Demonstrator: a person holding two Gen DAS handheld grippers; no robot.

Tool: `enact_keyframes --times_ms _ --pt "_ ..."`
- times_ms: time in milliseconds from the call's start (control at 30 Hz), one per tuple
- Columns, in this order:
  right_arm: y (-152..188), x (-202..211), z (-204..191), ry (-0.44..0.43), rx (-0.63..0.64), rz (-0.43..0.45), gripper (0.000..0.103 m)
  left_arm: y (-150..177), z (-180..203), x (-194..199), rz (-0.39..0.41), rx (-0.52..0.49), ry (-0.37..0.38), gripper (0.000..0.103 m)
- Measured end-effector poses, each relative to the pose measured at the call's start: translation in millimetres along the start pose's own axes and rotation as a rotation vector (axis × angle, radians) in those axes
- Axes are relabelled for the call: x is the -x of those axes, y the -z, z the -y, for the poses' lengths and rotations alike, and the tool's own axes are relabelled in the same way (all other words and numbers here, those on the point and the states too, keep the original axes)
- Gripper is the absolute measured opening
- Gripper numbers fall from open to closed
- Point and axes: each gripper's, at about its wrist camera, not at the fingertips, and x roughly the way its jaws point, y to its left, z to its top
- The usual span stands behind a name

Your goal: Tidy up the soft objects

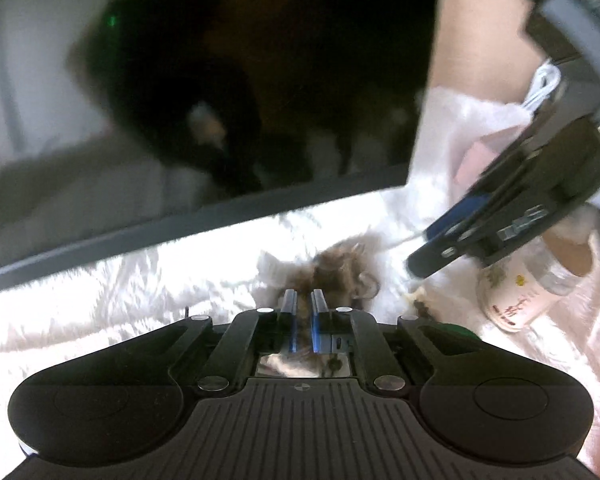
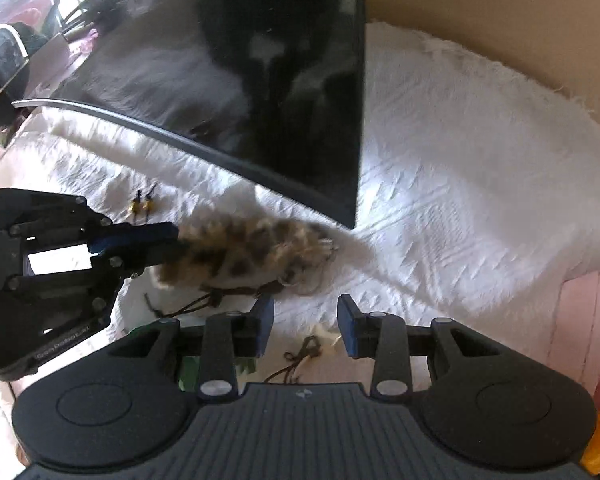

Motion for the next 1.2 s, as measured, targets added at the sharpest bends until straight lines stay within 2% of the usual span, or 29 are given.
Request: enact_keyframes --times_ms 100,167,200,233,300,367,433,500,600,700,800,933,1200 --pt "1.2 15.5 6.9 -0.034 0.022 0.032 0.034 -4.1 24.7 -15.4 0.003 -0.119 0.028 0.011" --pt "7.5 28.4 8.4 -0.012 0.083 0.082 0.034 -10.9 39.0 -21.2 -0.017 -0.224 0.062 0.017" --pt "10.8 33.4 9.7 -0.002 0.11 0.098 0.034 -13.8 43.7 -26.7 -0.046 -0.273 0.063 0.017" --pt "13.1 38.3 11.1 0.003 0.12 0.106 0.034 -16.2 47.6 -32.9 -0.078 -0.317 0.029 0.016" --pt "18.1 44.8 15.5 0.003 0.126 0.119 0.034 -22.0 49.2 -39.2 -0.095 -0.342 -0.022 0.021" --pt "22.5 48.5 20.8 -0.015 0.117 0.126 0.034 -28.0 51.1 -47.4 -0.124 -0.351 -0.076 0.019" --pt "26.8 51.2 25.7 -0.034 0.106 0.132 0.034 -31.8 55.0 -58.1 -0.158 -0.359 -0.08 0.019" --pt "29.0 52.4 29.5 -0.046 0.093 0.133 0.034 -34.1 61.7 -72.0 -0.205 -0.372 -0.042 0.02" --pt "32.7 54.7 36.7 -0.059 0.074 0.138 0.034 -36.8 76.3 -88.7 -0.224 -0.407 -0.035 0.022" --pt "35.8 56.0 44.1 -0.06 0.06 0.143 0.034 -37.4 85.7 -101.2 -0.255 -0.455 -0.072 0.022" --pt "40.0 59.0 48.4 -0.055 0.058 0.153 0.034 -28.8 97.6 -101.7 -0.264 -0.551 -0.143 0.024" --pt "43.6 55.9 50.0 -0.047 0.053 0.142 0.034 -26.9 91.2 -105.0 -0.273 -0.506 -0.158 0.031" --pt "43.8 59.8 47.5 -0.073 0.075 0.141 0.034 -31.3 57.7 -106.7 -0.254 -0.24 -0.023 0.029"
